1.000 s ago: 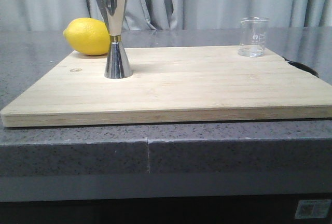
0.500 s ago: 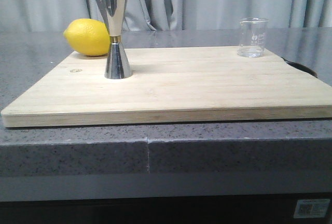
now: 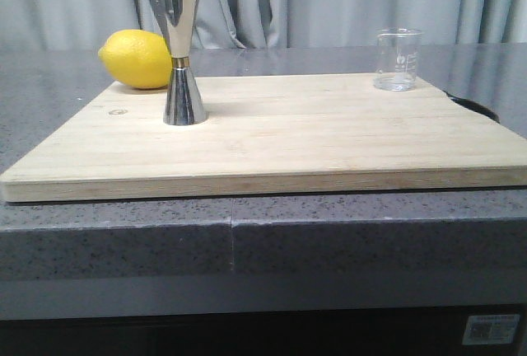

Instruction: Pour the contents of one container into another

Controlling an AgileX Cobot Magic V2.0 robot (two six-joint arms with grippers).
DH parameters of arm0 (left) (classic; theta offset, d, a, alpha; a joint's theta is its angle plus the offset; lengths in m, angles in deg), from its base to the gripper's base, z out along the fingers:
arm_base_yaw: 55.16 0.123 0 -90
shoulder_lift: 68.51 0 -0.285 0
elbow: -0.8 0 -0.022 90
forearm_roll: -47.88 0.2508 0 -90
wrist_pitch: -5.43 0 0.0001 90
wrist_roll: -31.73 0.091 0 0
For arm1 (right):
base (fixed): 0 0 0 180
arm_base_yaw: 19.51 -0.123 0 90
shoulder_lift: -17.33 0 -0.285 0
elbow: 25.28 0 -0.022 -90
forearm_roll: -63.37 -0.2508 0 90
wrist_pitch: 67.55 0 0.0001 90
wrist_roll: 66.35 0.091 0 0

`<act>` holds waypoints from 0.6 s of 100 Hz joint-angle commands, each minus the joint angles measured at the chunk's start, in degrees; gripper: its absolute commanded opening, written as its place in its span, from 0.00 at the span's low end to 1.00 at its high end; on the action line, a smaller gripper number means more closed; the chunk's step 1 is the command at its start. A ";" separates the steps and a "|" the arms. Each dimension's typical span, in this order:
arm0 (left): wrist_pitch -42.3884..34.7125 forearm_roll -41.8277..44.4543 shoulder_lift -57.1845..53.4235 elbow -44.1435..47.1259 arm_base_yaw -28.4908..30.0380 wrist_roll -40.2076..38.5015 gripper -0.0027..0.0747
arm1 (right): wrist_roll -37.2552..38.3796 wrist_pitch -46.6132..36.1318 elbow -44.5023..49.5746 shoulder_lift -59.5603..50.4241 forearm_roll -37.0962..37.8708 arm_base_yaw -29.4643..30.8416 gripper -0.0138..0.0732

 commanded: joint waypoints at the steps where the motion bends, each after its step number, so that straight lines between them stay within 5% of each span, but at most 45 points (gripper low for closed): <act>1: 0.44 -2.72 0.11 0.05 0.13 -0.58 0.65 | -0.16 1.11 0.73 -0.57 -0.53 0.29 0.77; 36: 0.71 -2.82 0.11 1.57 0.13 -0.36 0.61 | -0.16 1.12 3.31 -1.04 -1.24 0.29 0.76; 60: 2.72 -2.82 0.11 1.57 0.13 -0.36 0.33 | -0.16 -1.01 3.31 -1.04 -1.24 0.29 0.45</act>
